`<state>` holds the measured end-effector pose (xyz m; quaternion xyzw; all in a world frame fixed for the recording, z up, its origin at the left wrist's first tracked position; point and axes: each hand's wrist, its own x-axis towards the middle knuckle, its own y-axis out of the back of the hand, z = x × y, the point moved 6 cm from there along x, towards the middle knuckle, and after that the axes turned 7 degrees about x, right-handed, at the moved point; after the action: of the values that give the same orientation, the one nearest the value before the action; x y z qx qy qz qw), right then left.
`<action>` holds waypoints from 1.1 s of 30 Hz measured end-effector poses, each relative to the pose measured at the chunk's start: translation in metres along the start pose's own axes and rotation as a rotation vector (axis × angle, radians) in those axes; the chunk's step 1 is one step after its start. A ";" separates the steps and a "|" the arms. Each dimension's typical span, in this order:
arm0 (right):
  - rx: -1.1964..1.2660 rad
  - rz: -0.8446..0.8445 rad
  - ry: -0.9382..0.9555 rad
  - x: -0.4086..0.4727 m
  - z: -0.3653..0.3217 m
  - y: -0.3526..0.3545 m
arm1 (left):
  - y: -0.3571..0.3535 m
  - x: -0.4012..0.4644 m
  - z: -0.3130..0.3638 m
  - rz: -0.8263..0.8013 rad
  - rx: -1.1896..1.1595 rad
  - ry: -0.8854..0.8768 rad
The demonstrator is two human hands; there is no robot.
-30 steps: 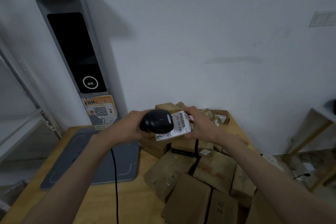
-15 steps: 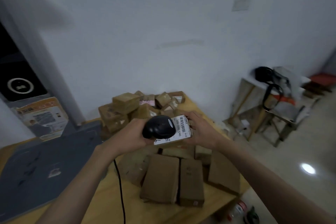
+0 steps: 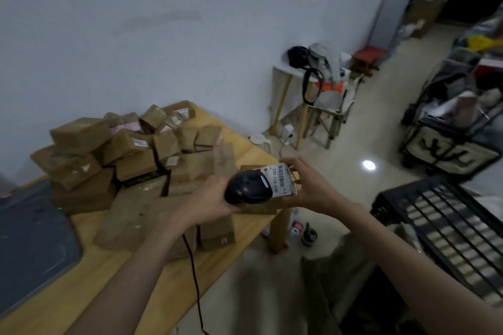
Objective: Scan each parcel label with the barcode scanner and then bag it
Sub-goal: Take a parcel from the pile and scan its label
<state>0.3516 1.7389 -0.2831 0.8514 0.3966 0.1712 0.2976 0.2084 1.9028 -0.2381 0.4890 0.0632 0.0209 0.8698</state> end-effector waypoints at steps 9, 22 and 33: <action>-0.011 0.116 -0.339 -0.152 0.124 0.040 | -0.138 0.029 0.083 -0.243 -0.047 0.015; -0.115 -0.053 -0.871 -0.308 0.253 -0.021 | -0.315 0.052 0.121 -0.530 -0.066 -0.034; -0.113 -0.311 -1.078 -0.338 0.313 -0.062 | -0.371 0.060 0.116 -0.632 -0.087 -0.054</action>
<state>0.2696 1.3916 -0.5810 0.7328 0.2994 -0.3129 0.5248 0.2734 1.6172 -0.5007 0.4077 0.1879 -0.2606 0.8547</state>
